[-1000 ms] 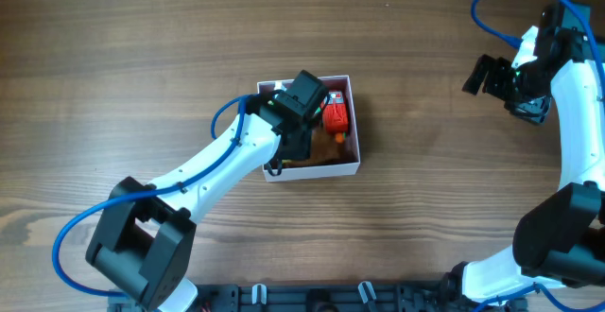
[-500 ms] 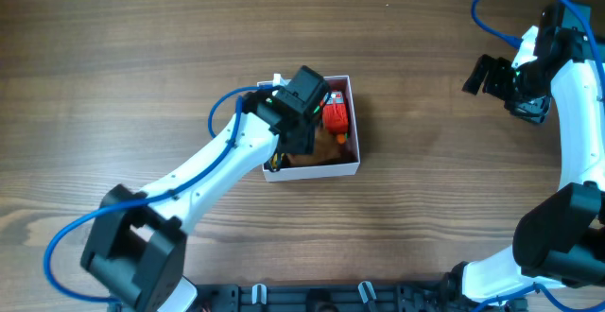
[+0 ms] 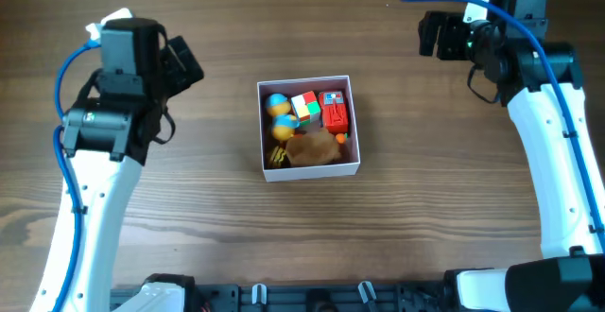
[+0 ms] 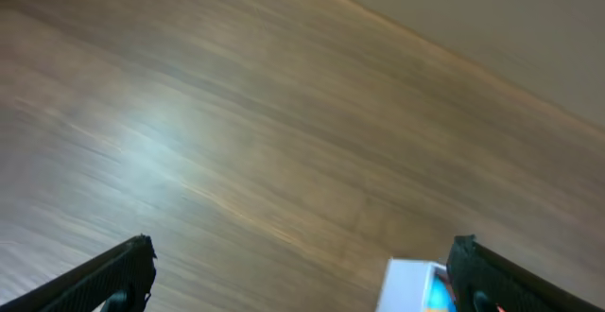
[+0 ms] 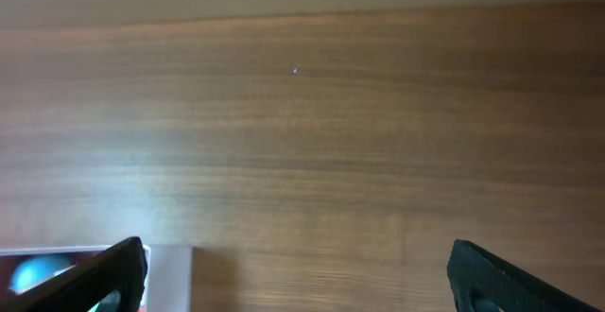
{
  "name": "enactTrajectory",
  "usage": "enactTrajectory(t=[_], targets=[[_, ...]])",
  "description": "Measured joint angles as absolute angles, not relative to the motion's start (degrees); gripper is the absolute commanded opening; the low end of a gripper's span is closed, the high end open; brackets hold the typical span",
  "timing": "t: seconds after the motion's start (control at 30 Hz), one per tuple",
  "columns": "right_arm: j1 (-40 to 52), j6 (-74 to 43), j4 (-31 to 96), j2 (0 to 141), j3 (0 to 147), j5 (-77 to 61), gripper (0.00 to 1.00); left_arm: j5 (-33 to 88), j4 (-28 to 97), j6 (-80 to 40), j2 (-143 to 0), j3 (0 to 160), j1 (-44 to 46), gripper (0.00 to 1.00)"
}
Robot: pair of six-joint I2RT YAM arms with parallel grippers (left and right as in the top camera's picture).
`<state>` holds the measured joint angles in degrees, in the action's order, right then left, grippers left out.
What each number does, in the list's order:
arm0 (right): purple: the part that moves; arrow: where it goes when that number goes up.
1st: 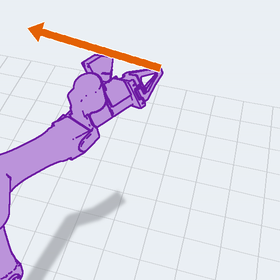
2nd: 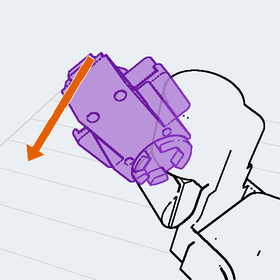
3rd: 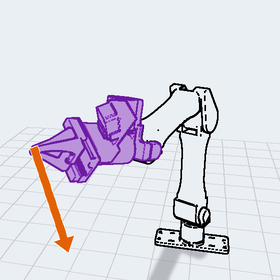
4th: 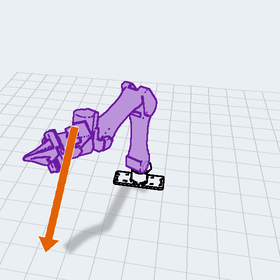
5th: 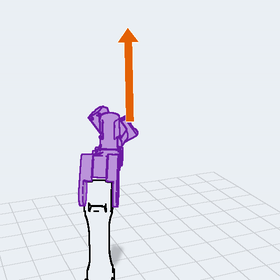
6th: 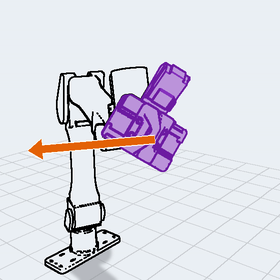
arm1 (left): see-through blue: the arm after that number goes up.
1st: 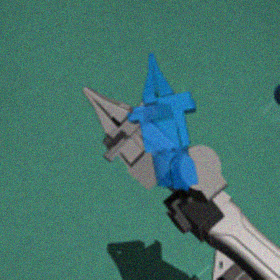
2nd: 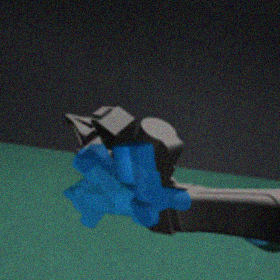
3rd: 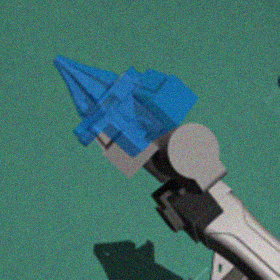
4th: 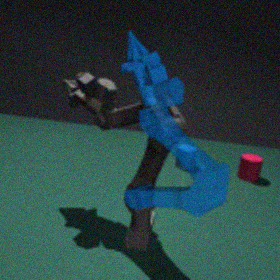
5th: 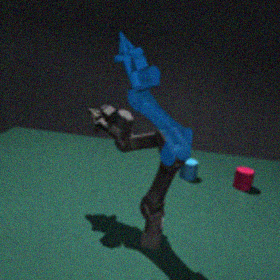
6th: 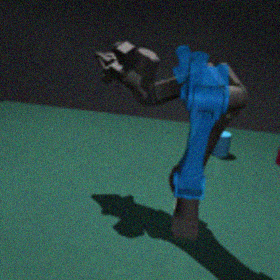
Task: Pack container
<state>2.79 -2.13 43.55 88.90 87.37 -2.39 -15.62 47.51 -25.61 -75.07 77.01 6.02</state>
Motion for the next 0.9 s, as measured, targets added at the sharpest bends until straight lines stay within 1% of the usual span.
enactTrajectory(t=[0.1,0.2,0.27,0.33,0.4,0.43,0.5,0.53,0.63,0.73,0.8,0.83,0.9], targets=[[2.6,0.4,46.1,88.3,87.4,-2.5,1.00,-15.6,50.2,-25.6,-75.0,77.0,2.7,1.00],[2.4,0.6,48.2,83.0,87.3,-2.5,1.00,-15.6,52.6,-25.6,-73.8,77.0,2.1,1.00],[2.4,0.4,49.3,76.4,87.3,-1.8,1.00,-15.2,53.1,-25.6,-70.4,75.9,2.1,1.00],[2.4,-0.2,48.5,67.8,85.3,-0.3,1.00,-14.7,52.1,-25.5,-62.9,72.1,2.6,1.00],[2.4,-1.7,48.7,59.4,79.1,1.4,1.00,-14.3,49.7,-25.1,-55.2,65.5,4.7,1.00],[2.4,-3.0,49.6,54.5,73.8,2.2,1.00,-13.6,49.1,-24.6,-50.5,60.8,6.5,1.00],[2.4,-6.8,51.2,46.6,63.3,3.3,1.00,-9.1,49.5,-21.5,-43.7,55.0,9.6,1.00],[2.4,-8.5,52.8,43.5,59.1,3.5,1.00,-5.5,52.1,-19.7,-41.8,53.6,11.2,1.00],[2.4,-14.3,55.4,34.7,49.2,5.4,1.00,-0.5,58.0,-19.3,-40.5,52.4,13.4,1.00],[2.4,-17.4,54.8,29.8,47.2,5.6,1.00,-2.0,57.0,-19.9,-38.9,51.9,14.3,1.00],[2.4,-18.0,54.8,29.2,47.2,5.6,1.00,-5.6,55.4,-20.9,-35.6,51.7,14.8,1.00],[2.4,-18.4,54.7,29.2,47.2,5.6,1.00,-9.4,54.7,-21.8,-31.0,51.7,15.1,1.00],[2.4,-18.6,54.0,29.3,47.2,5.6,1.00,-11.9,54.3,-22.1,-28.9,51.7,15.1,1.00]])
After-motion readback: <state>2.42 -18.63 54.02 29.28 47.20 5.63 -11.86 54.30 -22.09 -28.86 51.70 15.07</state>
